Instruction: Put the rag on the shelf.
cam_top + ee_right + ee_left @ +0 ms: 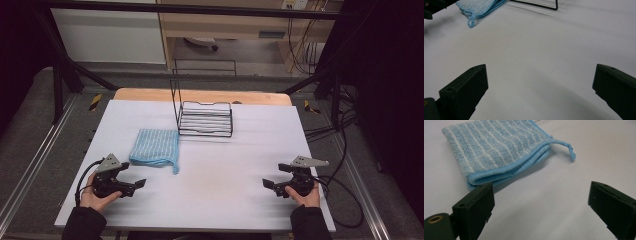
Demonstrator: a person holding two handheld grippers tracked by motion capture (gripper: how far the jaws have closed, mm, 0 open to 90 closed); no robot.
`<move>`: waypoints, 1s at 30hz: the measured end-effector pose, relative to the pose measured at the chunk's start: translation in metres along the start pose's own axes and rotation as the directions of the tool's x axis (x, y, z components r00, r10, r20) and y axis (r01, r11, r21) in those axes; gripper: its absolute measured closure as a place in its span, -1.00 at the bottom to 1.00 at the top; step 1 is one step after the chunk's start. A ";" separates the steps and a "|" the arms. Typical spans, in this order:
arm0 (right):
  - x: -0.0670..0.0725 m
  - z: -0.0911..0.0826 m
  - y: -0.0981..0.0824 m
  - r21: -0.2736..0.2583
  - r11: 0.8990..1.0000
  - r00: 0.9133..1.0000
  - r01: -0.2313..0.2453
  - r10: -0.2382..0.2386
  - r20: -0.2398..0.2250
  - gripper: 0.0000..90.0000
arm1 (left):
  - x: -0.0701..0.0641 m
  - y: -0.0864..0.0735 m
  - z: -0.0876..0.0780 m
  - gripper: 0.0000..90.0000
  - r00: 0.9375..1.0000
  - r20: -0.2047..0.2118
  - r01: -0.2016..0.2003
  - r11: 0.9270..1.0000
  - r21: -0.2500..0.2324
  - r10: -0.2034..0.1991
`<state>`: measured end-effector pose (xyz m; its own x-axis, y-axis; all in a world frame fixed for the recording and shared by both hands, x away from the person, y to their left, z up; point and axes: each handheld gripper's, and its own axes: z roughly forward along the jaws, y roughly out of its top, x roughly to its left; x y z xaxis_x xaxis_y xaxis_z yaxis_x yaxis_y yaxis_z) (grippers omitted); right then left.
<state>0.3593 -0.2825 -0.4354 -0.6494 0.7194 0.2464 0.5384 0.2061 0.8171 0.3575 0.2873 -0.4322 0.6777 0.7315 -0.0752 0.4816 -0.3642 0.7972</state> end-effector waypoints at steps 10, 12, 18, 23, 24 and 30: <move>0.001 0.000 0.001 0.005 1.000 1.000 0.000 0.000 0.009 -0.99 | -0.002 0.006 -0.003 -0.87 1.000 -0.010 -0.005 1.000 -0.003 0.005; 0.002 0.000 0.001 0.008 1.000 1.000 0.008 -0.009 0.010 -0.99 | -0.002 0.007 -0.004 -0.87 1.000 -0.011 -0.004 1.000 -0.006 0.004; 0.005 0.003 0.002 0.009 1.000 1.000 0.010 -0.010 0.007 -0.99 | -0.004 0.011 -0.004 -0.87 1.000 -0.012 0.003 1.000 -0.005 -0.003; 0.005 0.004 0.002 0.013 1.000 1.000 0.016 -0.016 0.008 -0.99 | -0.008 0.021 -0.003 -0.87 1.000 -0.014 -0.008 1.000 0.000 0.008; 0.005 0.004 0.002 0.014 1.000 1.000 0.012 -0.012 0.008 -0.99 | -0.009 0.026 -0.002 -0.87 1.000 -0.023 -0.007 1.000 0.006 0.007; 0.005 0.004 0.002 0.014 1.000 1.000 0.015 -0.015 0.013 -0.99 | -0.015 0.040 0.004 -0.85 0.999 -0.028 -0.024 0.999 0.028 0.025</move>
<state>0.3594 -0.2756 -0.4345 -0.6507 0.7245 0.2273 0.5361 0.2262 0.8133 0.3690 0.2595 -0.4017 0.6735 0.7382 -0.0388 0.4807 -0.3974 0.7817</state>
